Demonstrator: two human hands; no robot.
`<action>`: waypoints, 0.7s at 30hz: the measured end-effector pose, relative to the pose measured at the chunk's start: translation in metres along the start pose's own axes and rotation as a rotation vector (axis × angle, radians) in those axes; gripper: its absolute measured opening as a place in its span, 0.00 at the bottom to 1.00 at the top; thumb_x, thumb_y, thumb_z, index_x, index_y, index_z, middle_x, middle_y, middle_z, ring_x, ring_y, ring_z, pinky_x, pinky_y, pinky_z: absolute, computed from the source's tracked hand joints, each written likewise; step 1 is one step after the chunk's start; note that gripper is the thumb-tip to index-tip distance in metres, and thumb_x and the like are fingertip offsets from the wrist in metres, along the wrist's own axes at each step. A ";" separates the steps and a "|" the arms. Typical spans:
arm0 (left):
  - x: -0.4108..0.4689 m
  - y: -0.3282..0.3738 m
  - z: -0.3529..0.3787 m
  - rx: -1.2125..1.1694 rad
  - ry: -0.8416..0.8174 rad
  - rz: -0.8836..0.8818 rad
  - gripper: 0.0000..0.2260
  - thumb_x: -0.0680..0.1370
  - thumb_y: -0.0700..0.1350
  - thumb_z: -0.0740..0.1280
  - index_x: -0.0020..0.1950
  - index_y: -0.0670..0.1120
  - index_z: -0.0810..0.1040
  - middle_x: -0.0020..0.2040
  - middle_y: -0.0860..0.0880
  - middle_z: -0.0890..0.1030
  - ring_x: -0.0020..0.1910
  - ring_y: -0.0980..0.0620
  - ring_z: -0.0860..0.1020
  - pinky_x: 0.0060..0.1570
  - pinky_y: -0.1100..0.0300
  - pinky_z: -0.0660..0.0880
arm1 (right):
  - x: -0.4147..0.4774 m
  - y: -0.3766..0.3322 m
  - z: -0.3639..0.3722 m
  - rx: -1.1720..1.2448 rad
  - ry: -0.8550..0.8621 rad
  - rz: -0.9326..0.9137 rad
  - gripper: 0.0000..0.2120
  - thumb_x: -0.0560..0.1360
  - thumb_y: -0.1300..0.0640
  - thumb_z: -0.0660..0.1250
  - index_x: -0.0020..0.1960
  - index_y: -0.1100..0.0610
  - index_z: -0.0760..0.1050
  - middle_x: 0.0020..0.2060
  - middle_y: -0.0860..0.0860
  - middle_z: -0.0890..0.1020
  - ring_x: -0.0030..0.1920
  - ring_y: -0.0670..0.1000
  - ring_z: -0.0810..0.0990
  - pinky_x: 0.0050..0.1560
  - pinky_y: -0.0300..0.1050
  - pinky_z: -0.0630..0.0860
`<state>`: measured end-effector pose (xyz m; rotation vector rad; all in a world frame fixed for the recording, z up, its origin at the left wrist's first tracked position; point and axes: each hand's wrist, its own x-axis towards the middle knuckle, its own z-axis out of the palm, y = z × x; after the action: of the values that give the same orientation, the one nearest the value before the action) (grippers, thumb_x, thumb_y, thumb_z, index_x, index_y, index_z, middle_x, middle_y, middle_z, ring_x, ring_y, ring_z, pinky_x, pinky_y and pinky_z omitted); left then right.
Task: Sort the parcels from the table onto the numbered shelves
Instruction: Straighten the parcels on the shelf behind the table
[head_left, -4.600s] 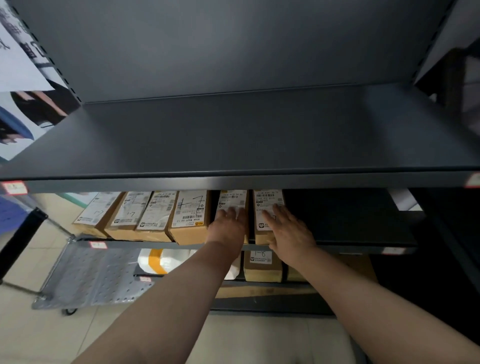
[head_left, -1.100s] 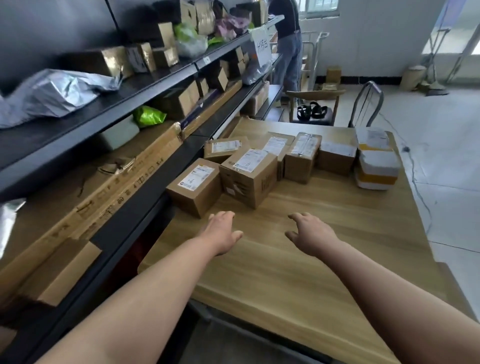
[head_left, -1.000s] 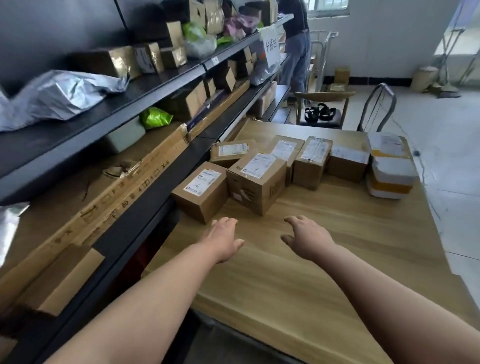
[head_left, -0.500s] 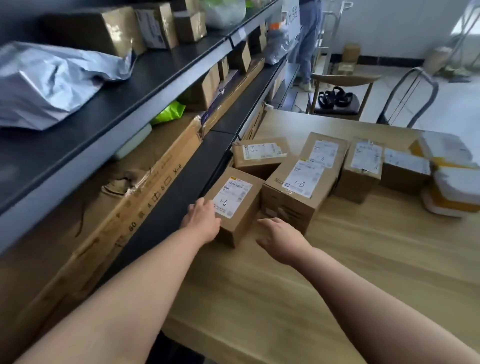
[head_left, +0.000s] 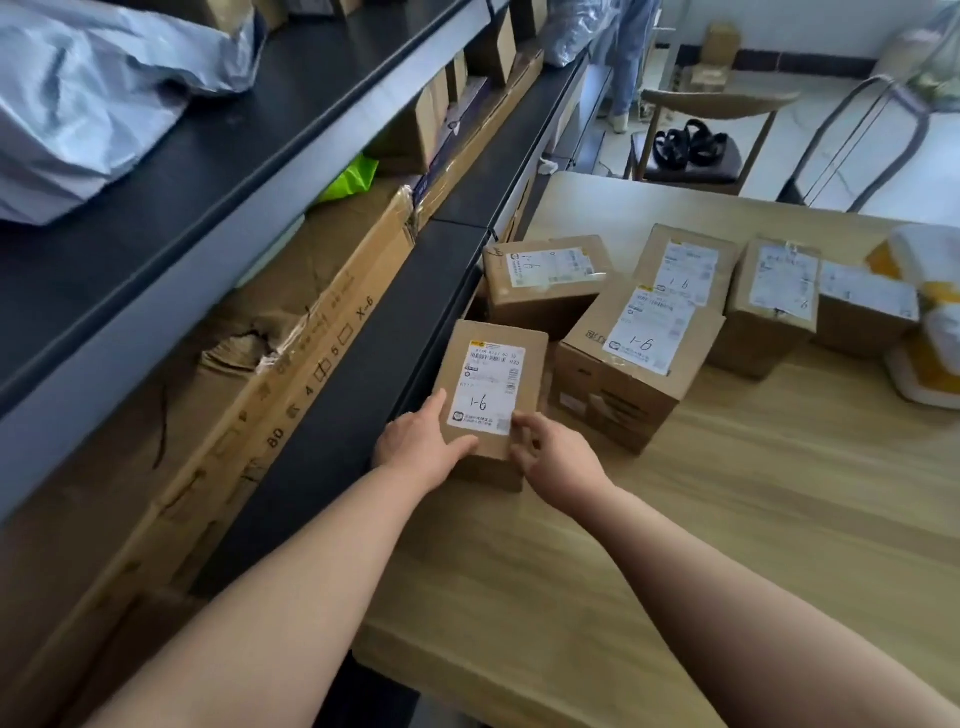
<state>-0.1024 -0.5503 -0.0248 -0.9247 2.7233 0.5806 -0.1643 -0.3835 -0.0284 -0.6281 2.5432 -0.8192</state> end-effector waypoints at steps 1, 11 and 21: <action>-0.008 0.000 0.003 0.003 0.010 0.000 0.36 0.74 0.63 0.67 0.78 0.57 0.54 0.67 0.47 0.73 0.64 0.45 0.73 0.54 0.52 0.72 | -0.007 0.003 0.000 0.013 0.003 0.010 0.21 0.77 0.53 0.64 0.69 0.51 0.70 0.64 0.51 0.77 0.62 0.53 0.75 0.59 0.44 0.70; -0.112 0.030 0.039 0.028 0.089 -0.072 0.33 0.74 0.63 0.68 0.75 0.55 0.61 0.63 0.47 0.77 0.60 0.44 0.76 0.46 0.56 0.71 | -0.086 0.056 -0.018 0.075 -0.049 0.020 0.15 0.75 0.50 0.65 0.62 0.43 0.76 0.54 0.48 0.83 0.52 0.52 0.81 0.53 0.47 0.76; -0.218 0.048 0.089 0.045 0.122 -0.113 0.31 0.76 0.62 0.64 0.75 0.52 0.61 0.61 0.49 0.79 0.57 0.46 0.78 0.43 0.57 0.71 | -0.166 0.108 -0.028 0.060 -0.120 -0.117 0.16 0.73 0.54 0.69 0.59 0.41 0.77 0.54 0.47 0.82 0.48 0.49 0.82 0.49 0.43 0.76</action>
<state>0.0445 -0.3599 -0.0224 -1.1285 2.7547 0.4539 -0.0733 -0.2053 -0.0368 -0.7881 2.3832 -0.8665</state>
